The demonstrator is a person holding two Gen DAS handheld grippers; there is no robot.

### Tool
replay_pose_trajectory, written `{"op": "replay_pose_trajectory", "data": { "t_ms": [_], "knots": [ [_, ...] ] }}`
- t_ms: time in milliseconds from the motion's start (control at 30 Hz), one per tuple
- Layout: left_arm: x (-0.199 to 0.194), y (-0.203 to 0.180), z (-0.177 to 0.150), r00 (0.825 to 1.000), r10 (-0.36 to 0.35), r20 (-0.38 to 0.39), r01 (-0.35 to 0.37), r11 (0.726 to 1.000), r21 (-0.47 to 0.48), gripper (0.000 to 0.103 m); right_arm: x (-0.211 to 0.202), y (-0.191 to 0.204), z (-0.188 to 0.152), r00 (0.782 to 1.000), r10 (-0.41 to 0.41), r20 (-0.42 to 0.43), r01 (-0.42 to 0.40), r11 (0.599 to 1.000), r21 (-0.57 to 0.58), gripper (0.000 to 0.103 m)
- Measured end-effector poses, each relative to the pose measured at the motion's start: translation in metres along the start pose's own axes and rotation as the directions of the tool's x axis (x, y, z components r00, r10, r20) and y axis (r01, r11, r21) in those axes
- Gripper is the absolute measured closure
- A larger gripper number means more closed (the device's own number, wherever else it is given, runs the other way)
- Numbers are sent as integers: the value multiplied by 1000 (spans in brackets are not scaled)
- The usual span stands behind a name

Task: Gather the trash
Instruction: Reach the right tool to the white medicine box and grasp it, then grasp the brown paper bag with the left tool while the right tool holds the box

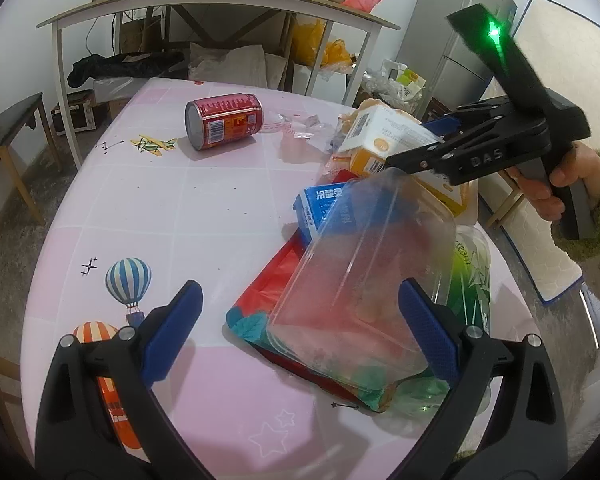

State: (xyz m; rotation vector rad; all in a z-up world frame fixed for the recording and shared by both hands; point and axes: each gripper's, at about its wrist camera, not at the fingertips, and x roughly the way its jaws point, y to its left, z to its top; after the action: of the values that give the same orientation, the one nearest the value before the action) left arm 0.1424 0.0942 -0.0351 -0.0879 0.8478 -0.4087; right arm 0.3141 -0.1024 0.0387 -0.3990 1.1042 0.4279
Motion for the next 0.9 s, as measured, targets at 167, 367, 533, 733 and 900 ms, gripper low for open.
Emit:
{"op": "replay_pose_trajectory", "data": {
  "t_ms": [167, 367, 533, 733, 900],
  "knots": [
    [-5, 0, 1, 1000, 2, 12, -2, 1000, 5, 9, -34, -11, -7, 995, 47, 87, -54, 995, 81, 28],
    [-10, 1, -2, 1000, -9, 17, 9, 1000, -8, 9, -88, -37, -37, 953, 161, 256, -230, 935, 269, 28],
    [-19, -1, -6, 999, -22, 31, 23, 1000, -13, 9, -111, -55, -84, 903, 231, 361, -381, 820, 427, 28],
    [-32, -8, -11, 998, -45, 49, 45, 999, 10, 9, -106, -55, -166, 948, 103, 302, -283, 706, 649, 28],
    [-36, -16, -12, 997, -68, 35, 66, 997, 50, 9, -65, -42, -219, 989, 44, 141, -136, 633, 762, 28]
  ]
}}
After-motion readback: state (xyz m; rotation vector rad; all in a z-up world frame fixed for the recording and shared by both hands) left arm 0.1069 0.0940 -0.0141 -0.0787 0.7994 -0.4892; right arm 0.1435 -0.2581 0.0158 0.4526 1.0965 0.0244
